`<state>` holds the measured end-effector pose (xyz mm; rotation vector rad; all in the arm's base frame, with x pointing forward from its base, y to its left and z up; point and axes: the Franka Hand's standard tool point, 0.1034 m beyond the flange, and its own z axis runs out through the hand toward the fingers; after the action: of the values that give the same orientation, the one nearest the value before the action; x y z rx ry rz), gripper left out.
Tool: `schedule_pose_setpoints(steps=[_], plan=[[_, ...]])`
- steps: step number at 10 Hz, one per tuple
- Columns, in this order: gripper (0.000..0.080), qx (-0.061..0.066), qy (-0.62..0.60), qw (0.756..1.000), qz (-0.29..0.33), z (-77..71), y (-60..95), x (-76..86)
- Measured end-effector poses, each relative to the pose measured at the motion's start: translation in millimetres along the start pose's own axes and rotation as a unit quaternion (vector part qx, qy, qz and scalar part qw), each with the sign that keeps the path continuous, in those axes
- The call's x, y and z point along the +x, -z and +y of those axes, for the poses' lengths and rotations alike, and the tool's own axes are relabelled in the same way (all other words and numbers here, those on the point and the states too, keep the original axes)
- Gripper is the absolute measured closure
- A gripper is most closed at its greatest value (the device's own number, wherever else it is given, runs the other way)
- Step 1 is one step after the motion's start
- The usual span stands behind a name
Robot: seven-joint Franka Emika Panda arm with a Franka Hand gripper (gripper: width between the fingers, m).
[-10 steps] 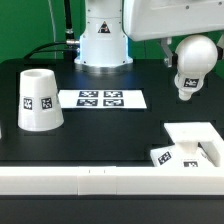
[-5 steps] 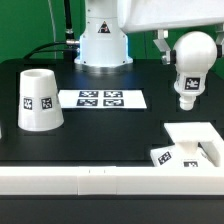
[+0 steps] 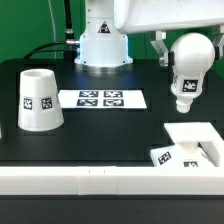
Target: Assemble lamp
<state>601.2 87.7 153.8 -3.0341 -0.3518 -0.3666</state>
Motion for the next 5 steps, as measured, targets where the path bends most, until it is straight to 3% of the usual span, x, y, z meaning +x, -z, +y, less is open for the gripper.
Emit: schedule_pose_setpoints(steps=[5], plan=[[0.022, -0.002, 0.027, 1.0, 0.014, 12.3, -8.3, 33.0]])
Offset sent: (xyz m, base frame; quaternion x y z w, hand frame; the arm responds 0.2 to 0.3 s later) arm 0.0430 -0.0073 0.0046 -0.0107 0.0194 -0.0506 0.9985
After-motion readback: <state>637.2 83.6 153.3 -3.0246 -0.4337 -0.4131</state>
